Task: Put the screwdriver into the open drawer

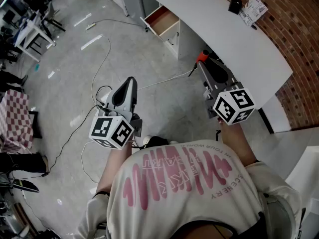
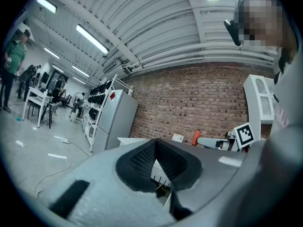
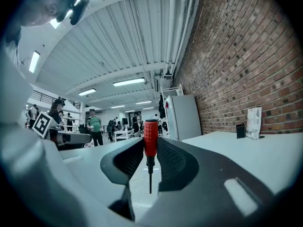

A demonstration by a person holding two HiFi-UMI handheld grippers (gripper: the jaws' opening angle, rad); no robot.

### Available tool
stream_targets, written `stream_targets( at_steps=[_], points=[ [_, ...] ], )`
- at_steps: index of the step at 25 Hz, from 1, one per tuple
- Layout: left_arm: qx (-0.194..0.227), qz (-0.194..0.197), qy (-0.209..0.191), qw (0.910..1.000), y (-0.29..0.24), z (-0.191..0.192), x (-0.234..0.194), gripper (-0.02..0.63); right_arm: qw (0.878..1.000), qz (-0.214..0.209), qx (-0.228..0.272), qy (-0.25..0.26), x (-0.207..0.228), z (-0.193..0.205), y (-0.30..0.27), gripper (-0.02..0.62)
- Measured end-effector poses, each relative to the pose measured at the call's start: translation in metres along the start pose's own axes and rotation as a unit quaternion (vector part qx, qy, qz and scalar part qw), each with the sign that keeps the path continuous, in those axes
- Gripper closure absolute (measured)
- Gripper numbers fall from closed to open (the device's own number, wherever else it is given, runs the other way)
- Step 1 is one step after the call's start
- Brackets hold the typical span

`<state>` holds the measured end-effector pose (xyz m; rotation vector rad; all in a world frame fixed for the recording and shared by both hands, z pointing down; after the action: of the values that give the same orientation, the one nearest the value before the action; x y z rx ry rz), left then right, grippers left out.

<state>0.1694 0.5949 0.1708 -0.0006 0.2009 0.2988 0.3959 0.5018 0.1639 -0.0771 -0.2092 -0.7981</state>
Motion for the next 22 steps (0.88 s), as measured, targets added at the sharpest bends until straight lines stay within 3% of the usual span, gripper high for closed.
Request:
stream_targets(
  at_steps=[11, 22],
  points=[
    [-0.017, -0.006, 0.002, 0.9998, -0.02, 0.007, -0.01, 0.601, 0.999, 0.007, -0.026, -0.028, 0.019, 0.017, -0.022, 0.489],
    [-0.034, -0.004, 0.032, 0.9989, -0.084, 0.024, -0.068, 0.601, 0.998, 0.016, -0.057, -0.031, 0.047, 0.03, -0.095, 0.489]
  ],
)
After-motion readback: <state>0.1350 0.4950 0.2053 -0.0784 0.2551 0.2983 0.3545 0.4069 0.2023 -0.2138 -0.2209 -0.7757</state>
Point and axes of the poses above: the fingertips, and each gripper's own axes: y backward along the fingers, x to its right, z out of its underside, the point moved 3 cm from there along y, backward along the fingers, and after that the axes turned 4 degrees about -y, right-handed, at the moved point
